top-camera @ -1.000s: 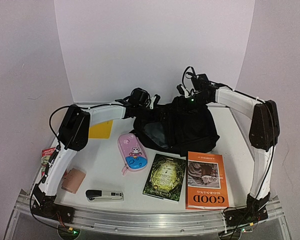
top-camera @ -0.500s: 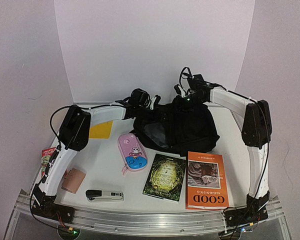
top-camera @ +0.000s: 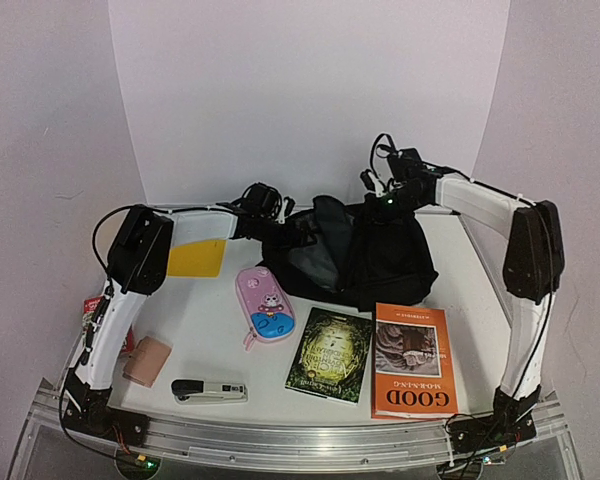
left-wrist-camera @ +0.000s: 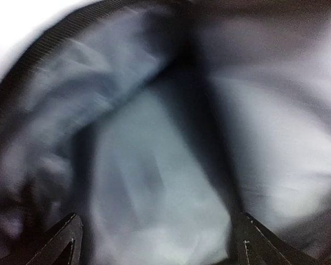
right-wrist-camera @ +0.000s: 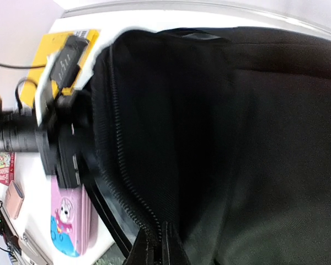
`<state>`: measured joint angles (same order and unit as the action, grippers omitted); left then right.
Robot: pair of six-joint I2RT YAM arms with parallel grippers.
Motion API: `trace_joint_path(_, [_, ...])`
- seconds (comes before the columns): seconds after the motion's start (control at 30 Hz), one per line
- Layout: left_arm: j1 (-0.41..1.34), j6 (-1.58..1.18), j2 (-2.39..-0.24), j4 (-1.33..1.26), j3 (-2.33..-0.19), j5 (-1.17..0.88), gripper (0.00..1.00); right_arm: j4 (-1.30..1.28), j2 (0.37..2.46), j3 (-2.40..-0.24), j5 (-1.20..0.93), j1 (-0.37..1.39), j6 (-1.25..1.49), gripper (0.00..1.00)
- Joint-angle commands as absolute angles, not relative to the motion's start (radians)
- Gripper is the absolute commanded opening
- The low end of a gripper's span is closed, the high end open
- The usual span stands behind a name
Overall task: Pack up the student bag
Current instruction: Adjust the student bag at the center of the board.
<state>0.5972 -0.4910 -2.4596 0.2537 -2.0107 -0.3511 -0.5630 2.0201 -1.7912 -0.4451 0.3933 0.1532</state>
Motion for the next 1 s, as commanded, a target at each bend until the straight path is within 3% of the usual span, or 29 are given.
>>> trace_joint_path(0.0, [0.539, -0.546, -2.397, 0.304, -1.989, -0.272, 0.96, -0.572, 1.832, -1.647, -0.326, 0.297, 0.122, 0.00])
trace_joint_path(0.27, [0.531, -0.557, -2.473, 0.352, -2.063, -0.298, 0.95, -0.558, 1.839, -1.369, -0.218, 0.196, 0.069, 0.00])
trace_joint_path(0.47, [0.535, -0.526, -2.454, 0.341, -2.071, -0.332, 0.94, -0.549, 1.977, -1.394, -0.257, 0.198, 0.093, 0.00])
trace_joint_path(0.53, [0.547, -0.489, -2.427, 0.370, -2.074, -0.306, 0.94, -0.549, 1.997, -1.409, -0.256, 0.198, 0.099, 0.05])
trace_joint_path(0.6, [0.567, -0.439, -2.385, 0.420, -2.082, -0.245, 0.95, -0.549, 2.002, -1.419, -0.256, 0.198, 0.104, 0.11])
trace_joint_path(0.77, [0.583, -0.382, -2.262, 0.465, -2.040, -0.153, 0.99, -0.551, 1.960, -1.431, -0.261, 0.197, 0.118, 0.61])
trace_joint_path(0.87, [0.577, -0.366, -2.206, 0.477, -2.004, -0.117, 0.99, -0.554, 1.914, -1.436, -0.285, 0.198, 0.124, 0.77])
trace_joint_path(0.97, [0.567, -0.355, -2.194, 0.517, -1.999, -0.070, 1.00, -0.563, 1.860, -1.445, -0.291, 0.197, 0.118, 0.85])
